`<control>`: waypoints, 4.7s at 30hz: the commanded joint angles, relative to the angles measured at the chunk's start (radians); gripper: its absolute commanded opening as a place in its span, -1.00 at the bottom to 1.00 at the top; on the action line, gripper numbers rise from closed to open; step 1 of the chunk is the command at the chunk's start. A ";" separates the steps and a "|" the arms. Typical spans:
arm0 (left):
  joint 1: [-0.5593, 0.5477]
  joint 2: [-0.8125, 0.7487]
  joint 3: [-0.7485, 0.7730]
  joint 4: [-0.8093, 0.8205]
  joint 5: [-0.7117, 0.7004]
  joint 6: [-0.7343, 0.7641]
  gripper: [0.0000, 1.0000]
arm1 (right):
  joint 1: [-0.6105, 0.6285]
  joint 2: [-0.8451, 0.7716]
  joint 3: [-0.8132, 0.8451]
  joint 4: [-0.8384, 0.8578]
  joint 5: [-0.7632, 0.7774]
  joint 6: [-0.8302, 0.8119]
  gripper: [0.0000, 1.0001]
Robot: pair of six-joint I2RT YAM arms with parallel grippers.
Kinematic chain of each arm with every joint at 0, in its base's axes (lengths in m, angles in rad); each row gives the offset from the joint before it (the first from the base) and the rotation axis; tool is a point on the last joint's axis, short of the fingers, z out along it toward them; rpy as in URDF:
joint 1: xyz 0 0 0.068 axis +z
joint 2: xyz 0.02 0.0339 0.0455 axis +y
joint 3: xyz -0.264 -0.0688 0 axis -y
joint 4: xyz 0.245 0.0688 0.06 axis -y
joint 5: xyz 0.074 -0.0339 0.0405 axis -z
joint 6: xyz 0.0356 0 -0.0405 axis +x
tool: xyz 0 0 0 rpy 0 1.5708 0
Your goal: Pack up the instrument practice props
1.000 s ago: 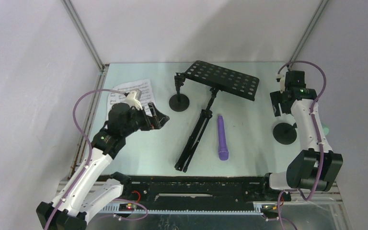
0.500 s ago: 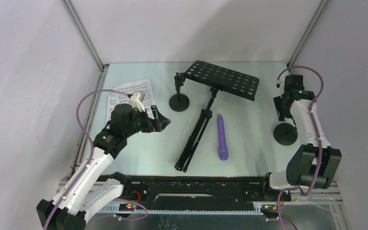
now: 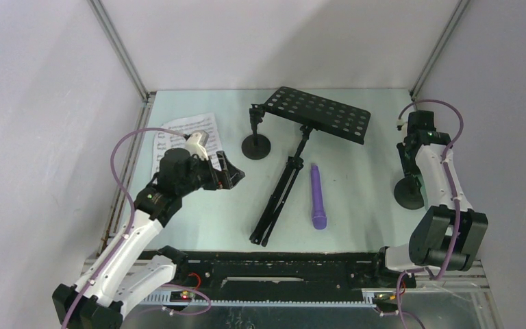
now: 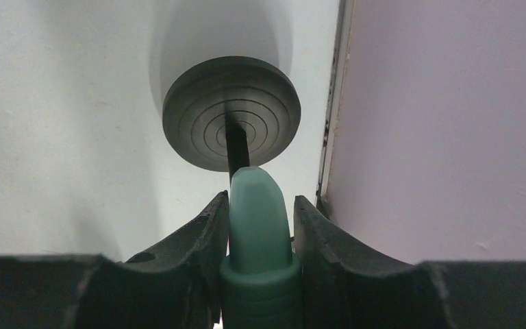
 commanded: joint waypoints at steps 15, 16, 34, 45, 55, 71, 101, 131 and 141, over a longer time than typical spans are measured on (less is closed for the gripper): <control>0.008 -0.004 -0.001 -0.001 -0.017 0.039 1.00 | 0.259 0.331 0.324 -0.342 -0.416 0.075 -1.00; 0.009 -0.006 -0.001 -0.001 -0.020 0.039 1.00 | 0.287 0.340 0.338 -0.348 -0.413 0.078 -1.00; 0.032 0.009 0.002 0.000 -0.010 0.035 1.00 | 0.364 0.316 0.540 -0.346 -0.498 0.144 -1.00; 0.035 0.006 -0.004 -0.002 -0.026 0.034 1.00 | 0.333 0.381 0.525 -0.280 -0.404 0.175 -0.19; 0.035 0.005 -0.004 -0.004 -0.042 0.030 1.00 | 0.301 0.398 0.564 -0.223 -0.332 0.171 0.19; 0.044 -0.004 0.003 -0.029 -0.085 0.054 1.00 | 0.312 0.430 0.758 -0.379 -0.193 0.156 0.81; 0.052 -0.002 0.000 -0.034 -0.063 0.057 1.00 | 0.349 0.308 0.661 -0.525 -0.223 0.264 -1.00; 0.055 0.016 0.000 -0.035 -0.081 0.052 1.00 | 0.454 0.271 0.531 -0.474 -0.258 0.487 0.52; 0.053 -0.047 -0.021 0.036 -0.097 0.065 1.00 | 0.446 0.173 0.525 -0.421 -0.220 0.546 0.99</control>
